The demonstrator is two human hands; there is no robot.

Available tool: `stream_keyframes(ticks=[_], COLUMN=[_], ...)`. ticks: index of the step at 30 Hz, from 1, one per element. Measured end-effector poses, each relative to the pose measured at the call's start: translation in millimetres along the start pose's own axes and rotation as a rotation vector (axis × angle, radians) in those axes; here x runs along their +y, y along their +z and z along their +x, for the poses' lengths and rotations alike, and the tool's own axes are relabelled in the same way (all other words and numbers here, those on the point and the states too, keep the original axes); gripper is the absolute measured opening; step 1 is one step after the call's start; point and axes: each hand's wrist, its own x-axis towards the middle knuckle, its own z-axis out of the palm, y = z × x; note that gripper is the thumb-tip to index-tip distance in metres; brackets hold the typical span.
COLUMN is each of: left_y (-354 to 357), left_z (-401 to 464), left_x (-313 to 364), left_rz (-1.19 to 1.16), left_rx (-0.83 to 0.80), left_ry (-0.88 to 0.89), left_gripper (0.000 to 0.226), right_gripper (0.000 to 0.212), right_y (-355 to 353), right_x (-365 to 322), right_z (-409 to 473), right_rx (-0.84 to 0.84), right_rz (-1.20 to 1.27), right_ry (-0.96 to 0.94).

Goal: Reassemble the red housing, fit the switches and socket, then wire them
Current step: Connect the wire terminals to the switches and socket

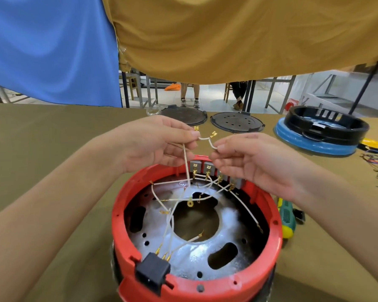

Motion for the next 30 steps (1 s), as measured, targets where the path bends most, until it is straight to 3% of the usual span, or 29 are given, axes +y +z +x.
stream_keyframes(ticks=[4,7,13,20,25,30], left_y=[-1.8,-5.4,-8.6,-4.4,4.9,16.3], left_z=[-0.5,-1.9,-2.7,-3.6,-7.4,-6.7], left_x=[-2.0,-0.2,1.9,5.9,7.8,5.3], left_rz=[0.063,0.087,0.004,0.055,0.090,-0.025], left_rx=[-0.008,-0.037,-0.009,0.022,0.028,-0.027], left_ry=[0.018,0.018,-0.007,0.061,0.134,0.225], left_gripper=[0.016,0.012,0.033,0.024,0.030,0.029], right_gripper=[0.009,0.008,0.008,0.025,0.015,0.007], right_y=[-10.0,-14.8,-13.4,-4.3,2.2,4.2], right_x=[-9.3,-12.3,-8.8,-5.1,-0.5,7.2], right_z=[-0.2,1.5,1.4,-1.1,-0.9,0.2], right_rx=[0.009,0.000,-0.049,0.164,0.099,0.125], right_rz=[-0.287,-0.320,-0.439,-0.774,-0.742,-0.617], right_ry=[-0.061,-0.078,-0.095,-0.357,-0.390,-0.374])
